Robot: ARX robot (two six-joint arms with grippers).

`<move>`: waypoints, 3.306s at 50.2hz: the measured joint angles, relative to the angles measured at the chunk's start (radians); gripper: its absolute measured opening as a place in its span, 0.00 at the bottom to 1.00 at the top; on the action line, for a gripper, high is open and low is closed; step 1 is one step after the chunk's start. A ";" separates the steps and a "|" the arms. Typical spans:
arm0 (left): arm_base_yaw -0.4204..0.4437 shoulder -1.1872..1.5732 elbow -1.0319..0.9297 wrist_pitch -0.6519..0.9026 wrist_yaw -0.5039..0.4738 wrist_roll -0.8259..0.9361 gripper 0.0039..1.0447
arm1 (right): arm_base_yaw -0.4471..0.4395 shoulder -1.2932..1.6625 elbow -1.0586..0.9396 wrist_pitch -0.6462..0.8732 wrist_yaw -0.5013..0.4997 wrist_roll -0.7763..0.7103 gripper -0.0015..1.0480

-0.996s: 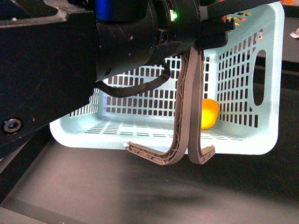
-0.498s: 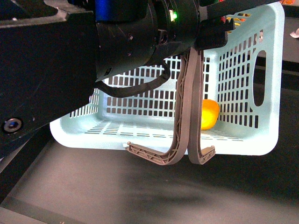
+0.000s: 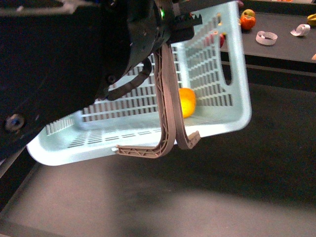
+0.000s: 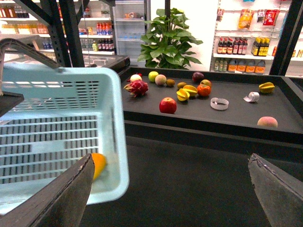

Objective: Pick mango with right arm and hold basket with left

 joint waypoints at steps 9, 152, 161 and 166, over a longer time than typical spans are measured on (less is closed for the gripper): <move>0.023 0.021 0.109 -0.142 -0.157 -0.166 0.06 | 0.000 0.000 0.000 0.000 0.000 0.000 0.92; 0.399 -0.447 -0.609 0.278 0.118 -0.002 0.52 | 0.000 -0.001 0.000 0.000 0.000 0.000 0.92; 0.474 -0.577 -0.755 0.317 0.198 0.311 0.15 | 0.000 -0.001 0.000 -0.001 -0.002 0.000 0.92; 0.501 -0.671 -0.795 0.275 0.229 0.341 0.02 | 0.000 -0.001 0.000 -0.001 -0.002 0.000 0.92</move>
